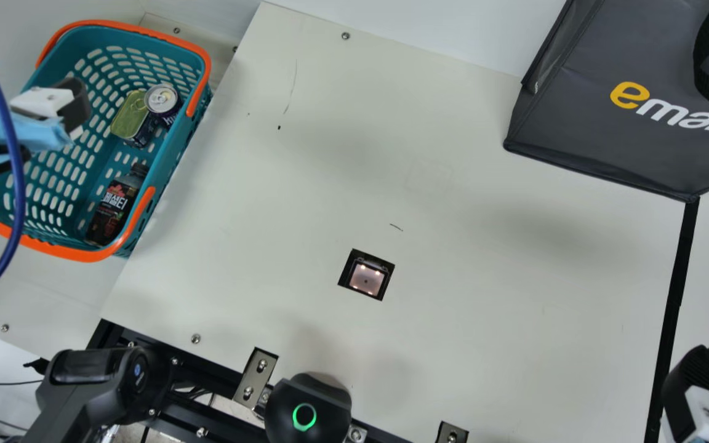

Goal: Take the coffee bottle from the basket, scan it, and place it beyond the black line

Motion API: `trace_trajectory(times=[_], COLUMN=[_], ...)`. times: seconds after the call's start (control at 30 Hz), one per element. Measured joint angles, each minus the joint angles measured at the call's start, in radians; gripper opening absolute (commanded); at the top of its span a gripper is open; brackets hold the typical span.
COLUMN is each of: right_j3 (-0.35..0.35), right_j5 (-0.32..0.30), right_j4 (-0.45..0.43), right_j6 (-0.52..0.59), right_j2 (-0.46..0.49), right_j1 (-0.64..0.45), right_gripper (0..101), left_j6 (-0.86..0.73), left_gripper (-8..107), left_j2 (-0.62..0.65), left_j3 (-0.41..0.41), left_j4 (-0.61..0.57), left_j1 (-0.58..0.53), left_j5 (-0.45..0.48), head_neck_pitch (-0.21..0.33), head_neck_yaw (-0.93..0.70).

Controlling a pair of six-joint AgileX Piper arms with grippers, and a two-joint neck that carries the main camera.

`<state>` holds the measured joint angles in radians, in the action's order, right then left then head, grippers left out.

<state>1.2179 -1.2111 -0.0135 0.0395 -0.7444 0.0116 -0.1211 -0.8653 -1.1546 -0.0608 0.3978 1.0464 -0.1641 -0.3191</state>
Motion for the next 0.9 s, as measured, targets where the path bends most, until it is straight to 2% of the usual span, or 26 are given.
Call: trace_trajectory(times=[0.43, 0.9], right_j3=[0.0, 0.0], right_j5=[0.0, 0.0], right_j4=[0.0, 0.0], right_j6=[0.0, 0.0], right_j2=[0.0, 0.0], right_j1=[0.0, 0.0], right_gripper=[91, 91], left_j6=[-0.113, -0.309], left_gripper=[90, 90], left_j2=[-0.081, -0.25], left_j3=[0.047, 0.058], left_j4=[-0.077, -0.201], left_j1=[0.134, 0.266], left_j5=[-0.072, -0.142], head_neck_pitch=[-0.002, 0.0], head_neck_yaw=[0.0, 0.0])
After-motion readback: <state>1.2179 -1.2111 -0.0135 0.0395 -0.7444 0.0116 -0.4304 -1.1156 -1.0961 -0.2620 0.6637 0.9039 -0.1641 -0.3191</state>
